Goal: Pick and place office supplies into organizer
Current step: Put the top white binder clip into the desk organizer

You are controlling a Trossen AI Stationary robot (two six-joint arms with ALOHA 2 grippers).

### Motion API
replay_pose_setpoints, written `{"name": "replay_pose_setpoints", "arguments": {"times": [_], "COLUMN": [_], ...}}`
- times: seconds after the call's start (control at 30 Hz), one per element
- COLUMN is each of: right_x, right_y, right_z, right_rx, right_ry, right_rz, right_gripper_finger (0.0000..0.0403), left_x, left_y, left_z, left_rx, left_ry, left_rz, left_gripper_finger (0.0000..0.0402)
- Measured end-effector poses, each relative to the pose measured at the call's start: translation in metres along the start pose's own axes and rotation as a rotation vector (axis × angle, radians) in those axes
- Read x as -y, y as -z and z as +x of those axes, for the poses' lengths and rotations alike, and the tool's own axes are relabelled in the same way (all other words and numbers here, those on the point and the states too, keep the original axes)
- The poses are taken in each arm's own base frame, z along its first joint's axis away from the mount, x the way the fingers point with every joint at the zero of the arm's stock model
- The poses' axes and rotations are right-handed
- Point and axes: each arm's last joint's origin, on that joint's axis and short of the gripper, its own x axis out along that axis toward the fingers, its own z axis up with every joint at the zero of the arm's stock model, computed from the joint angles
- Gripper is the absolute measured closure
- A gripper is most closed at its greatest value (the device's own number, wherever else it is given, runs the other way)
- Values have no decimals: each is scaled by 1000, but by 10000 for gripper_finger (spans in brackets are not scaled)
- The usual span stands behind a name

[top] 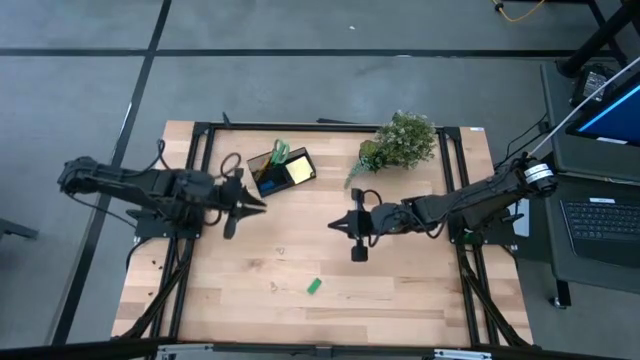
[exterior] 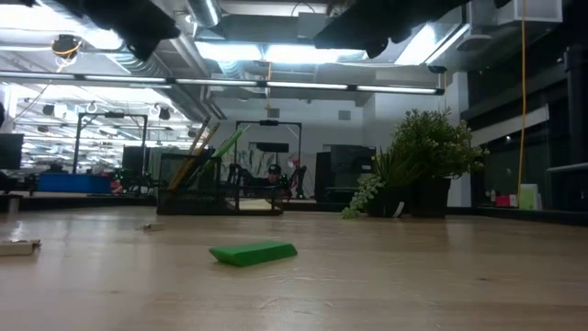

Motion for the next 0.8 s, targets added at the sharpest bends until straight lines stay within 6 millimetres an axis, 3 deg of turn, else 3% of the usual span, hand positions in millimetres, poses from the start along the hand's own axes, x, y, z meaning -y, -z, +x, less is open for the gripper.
{"name": "replay_pose_setpoints", "arguments": {"times": [0.17, 0.27, 0.53, 0.8], "right_x": [-11, -15, -16, -33], "right_y": [0, -1, -1, 3], "right_z": [-3, -4, -5, -11], "right_rx": [3, 6, 5, -31], "right_ry": [-32, -43, -47, -98], "right_rz": [-14, -20, 5, -33], "right_gripper_finger": [393, 393, 393, 393], "left_x": [21, 29, 61, 88], "left_y": [7, 10, -8, -5], "left_z": [5, 9, 28, 53], "left_rx": [-49, -83, -141, -380], "left_ry": [70, 13, -10, -87], "left_rz": [32, 72, 151, 250], "left_gripper_finger": [352, 354, 354, 354]}}
